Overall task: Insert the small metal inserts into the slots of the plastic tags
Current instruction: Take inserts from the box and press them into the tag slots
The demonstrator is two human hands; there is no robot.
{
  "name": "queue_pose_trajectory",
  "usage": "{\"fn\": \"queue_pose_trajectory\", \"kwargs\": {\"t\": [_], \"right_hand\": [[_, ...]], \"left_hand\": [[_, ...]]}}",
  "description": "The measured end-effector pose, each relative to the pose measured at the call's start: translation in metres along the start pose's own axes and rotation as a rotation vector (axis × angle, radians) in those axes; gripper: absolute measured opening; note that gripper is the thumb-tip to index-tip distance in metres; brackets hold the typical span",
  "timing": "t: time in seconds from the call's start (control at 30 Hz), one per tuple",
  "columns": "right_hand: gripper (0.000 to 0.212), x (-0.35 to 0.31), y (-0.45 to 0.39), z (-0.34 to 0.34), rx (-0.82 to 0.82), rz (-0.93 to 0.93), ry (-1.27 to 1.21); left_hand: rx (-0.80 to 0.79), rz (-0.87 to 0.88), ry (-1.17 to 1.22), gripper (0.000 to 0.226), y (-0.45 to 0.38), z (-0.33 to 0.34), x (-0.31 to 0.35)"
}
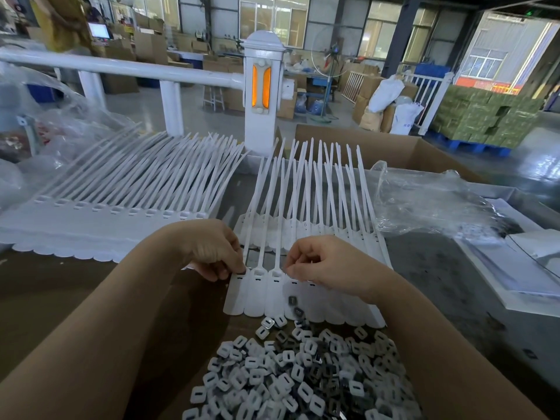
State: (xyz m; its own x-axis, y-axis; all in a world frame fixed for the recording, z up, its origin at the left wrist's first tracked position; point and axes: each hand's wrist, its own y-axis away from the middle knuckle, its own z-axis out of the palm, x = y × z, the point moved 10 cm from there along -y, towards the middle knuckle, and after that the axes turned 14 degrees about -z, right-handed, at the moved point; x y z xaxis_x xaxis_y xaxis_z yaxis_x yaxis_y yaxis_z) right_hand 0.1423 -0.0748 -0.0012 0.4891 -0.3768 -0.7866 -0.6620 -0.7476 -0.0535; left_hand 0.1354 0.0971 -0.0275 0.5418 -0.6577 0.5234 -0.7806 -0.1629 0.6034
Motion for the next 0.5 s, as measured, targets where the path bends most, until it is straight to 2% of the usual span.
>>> {"fn": "queue_pose_trajectory", "kwargs": {"t": [0.3,0.5], "right_hand": [[0.013,-0.035,0.001,0.04,-0.359,-0.185,0.055],[0.017,-0.036,-0.001,0.048,-0.385,-0.199,0.16]], "left_hand": [[0.0,0.011,-0.011,0.012,0.0,0.0,0.001],[0.014,0.021,-0.038,0.011,0.002,-0.001,0.003]]}}
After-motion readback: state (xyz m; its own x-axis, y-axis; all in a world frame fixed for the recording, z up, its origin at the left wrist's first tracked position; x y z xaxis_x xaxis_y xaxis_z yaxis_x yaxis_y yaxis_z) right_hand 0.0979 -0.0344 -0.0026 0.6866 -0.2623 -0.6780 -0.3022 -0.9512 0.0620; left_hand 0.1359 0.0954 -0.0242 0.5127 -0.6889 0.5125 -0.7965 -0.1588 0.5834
